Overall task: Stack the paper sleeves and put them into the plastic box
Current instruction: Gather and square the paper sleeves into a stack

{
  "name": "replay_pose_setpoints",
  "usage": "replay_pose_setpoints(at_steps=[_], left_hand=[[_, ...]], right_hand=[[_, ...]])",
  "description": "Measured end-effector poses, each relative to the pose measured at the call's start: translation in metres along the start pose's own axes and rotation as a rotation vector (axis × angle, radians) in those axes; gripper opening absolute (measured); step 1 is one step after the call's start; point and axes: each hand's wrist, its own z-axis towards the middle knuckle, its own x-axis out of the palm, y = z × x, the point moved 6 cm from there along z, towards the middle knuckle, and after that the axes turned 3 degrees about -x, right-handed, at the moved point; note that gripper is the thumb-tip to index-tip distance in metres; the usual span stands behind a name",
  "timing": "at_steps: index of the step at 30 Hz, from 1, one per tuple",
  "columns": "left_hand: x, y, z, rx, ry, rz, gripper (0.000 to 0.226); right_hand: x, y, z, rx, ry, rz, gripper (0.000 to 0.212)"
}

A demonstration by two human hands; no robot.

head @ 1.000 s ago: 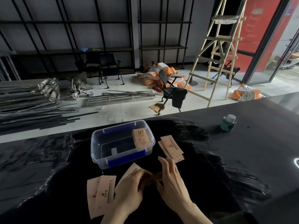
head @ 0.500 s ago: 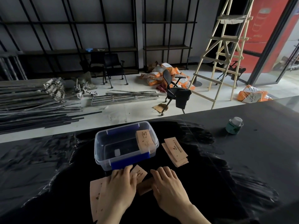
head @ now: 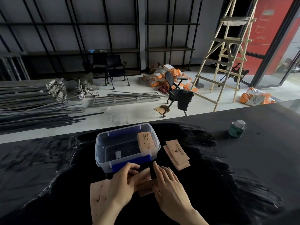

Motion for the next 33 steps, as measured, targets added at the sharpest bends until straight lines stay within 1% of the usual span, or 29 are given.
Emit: replay_pose_setpoints(at_steps=[2, 4, 6, 8, 11, 12, 15, 16, 18, 19, 20, 22, 24, 27, 29, 31, 33], left_hand=[[-0.001, -0.005, 0.001, 0.019, 0.025, -0.125, 0.033], [0.009, -0.011, -0.001, 0.022, 0.121, -0.224, 0.03], [0.021, -0.016, -0.004, 0.024, 0.191, -0.306, 0.026], [0.029, -0.017, -0.008, 0.036, 0.169, -0.359, 0.024], [0.028, -0.018, -0.011, 0.045, 0.067, -0.359, 0.027], [0.024, -0.017, -0.011, 0.047, 0.006, -0.331, 0.03], [-0.005, -0.002, -0.016, 0.019, -0.218, -0.189, 0.031], [-0.016, 0.005, -0.019, 0.002, -0.277, -0.102, 0.03], [-0.036, 0.022, -0.028, -0.037, -0.353, 0.154, 0.027], [-0.043, 0.031, -0.032, -0.082, -0.356, 0.279, 0.031], [-0.048, 0.039, -0.036, -0.147, -0.336, 0.384, 0.041], [-0.051, 0.054, -0.043, -0.261, -0.26, 0.52, 0.058], [-0.052, 0.057, -0.048, -0.264, -0.228, 0.584, 0.059], [-0.056, 0.051, -0.049, -0.211, -0.229, 0.511, 0.058], [-0.058, 0.048, -0.048, -0.181, -0.218, 0.366, 0.058], [-0.059, 0.043, -0.045, -0.111, -0.186, 0.212, 0.057], [-0.057, 0.033, -0.04, -0.025, -0.145, 0.119, 0.049]], right_hand=[[0.001, -0.002, 0.001, 0.026, 0.001, 0.047, 0.088], [0.003, -0.003, 0.003, 0.037, -0.001, 0.078, 0.097], [0.009, -0.003, 0.004, 0.021, 0.01, 0.074, 0.1], [0.017, -0.003, 0.003, 0.001, 0.022, 0.036, 0.095], [0.021, -0.006, 0.002, -0.007, 0.047, -0.045, 0.086], [0.02, -0.006, 0.002, -0.008, 0.048, -0.064, 0.081], [0.017, -0.004, 0.007, -0.013, 0.008, -0.057, 0.057], [0.017, -0.002, 0.009, -0.017, 0.004, -0.051, 0.052], [0.021, 0.004, 0.015, -0.028, 0.025, -0.039, 0.051], [0.024, 0.008, 0.018, -0.035, 0.04, -0.036, 0.053], [0.027, 0.013, 0.021, -0.043, 0.06, -0.041, 0.055], [0.033, 0.021, 0.026, -0.067, 0.099, -0.066, 0.059], [0.037, 0.028, 0.028, -0.097, 0.114, -0.091, 0.058], [0.039, 0.03, 0.03, -0.108, 0.119, -0.106, 0.053], [0.039, 0.03, 0.029, -0.115, 0.126, -0.088, 0.05], [0.037, 0.031, 0.027, -0.132, 0.109, -0.072, 0.046], [0.033, 0.034, 0.024, -0.139, 0.071, -0.061, 0.041]])
